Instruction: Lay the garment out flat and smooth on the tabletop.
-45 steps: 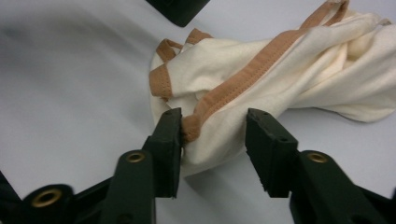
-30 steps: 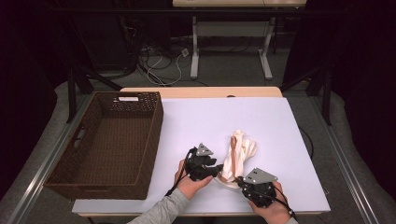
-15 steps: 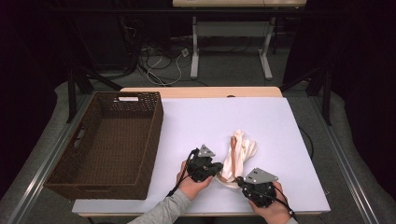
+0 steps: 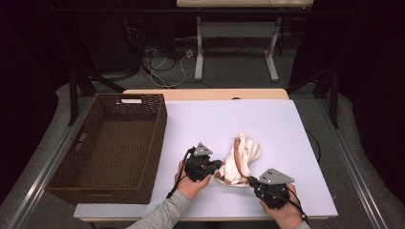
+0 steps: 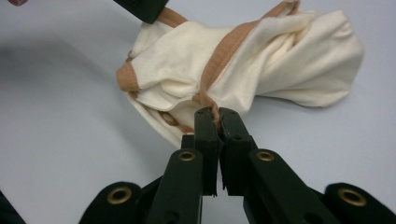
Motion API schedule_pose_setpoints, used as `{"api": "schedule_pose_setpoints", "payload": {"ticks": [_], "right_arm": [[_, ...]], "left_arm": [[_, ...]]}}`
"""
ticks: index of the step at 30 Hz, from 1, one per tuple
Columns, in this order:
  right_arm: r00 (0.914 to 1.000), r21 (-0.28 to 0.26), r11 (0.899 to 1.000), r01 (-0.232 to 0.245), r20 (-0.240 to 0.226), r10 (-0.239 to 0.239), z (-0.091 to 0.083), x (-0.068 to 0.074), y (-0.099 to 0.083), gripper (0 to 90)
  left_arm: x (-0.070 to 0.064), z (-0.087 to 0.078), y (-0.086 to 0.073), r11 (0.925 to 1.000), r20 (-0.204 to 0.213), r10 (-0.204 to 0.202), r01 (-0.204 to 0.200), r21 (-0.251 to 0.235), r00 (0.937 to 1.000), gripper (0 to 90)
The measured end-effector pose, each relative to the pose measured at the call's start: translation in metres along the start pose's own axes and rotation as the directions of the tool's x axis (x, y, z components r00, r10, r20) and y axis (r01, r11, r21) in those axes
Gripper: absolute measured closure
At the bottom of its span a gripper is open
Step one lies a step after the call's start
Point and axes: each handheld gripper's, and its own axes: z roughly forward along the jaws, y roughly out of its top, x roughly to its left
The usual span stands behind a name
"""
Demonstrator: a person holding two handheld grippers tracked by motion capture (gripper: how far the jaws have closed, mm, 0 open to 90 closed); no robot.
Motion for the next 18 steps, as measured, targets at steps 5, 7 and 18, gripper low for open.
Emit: {"api": "schedule_pose_setpoints", "payload": {"ticks": [5,7,18], "right_arm": [[0.9993,-0.031,0.999,-0.027,0.023,0.027,-0.005,-0.01,0.0,87.0],[0.9984,-0.04,0.998,-0.043,0.034,0.045,-0.008,-0.015,0.0,87.1],[0.9885,-0.086,0.99,-0.116,0.088,0.123,-0.019,-0.041,-0.003,87.2]], "left_arm": [[0.009,-0.009,0.003,0.9991,-0.026,-0.029,0.029,-0.03,0.9992,87.7],[0.013,-0.013,0.004,0.9984,-0.036,-0.038,0.037,-0.042,0.9986,87.7],[0.036,-0.032,0.009,0.9898,-0.096,-0.119,0.11,-0.09,0.9883,87.7]]}}
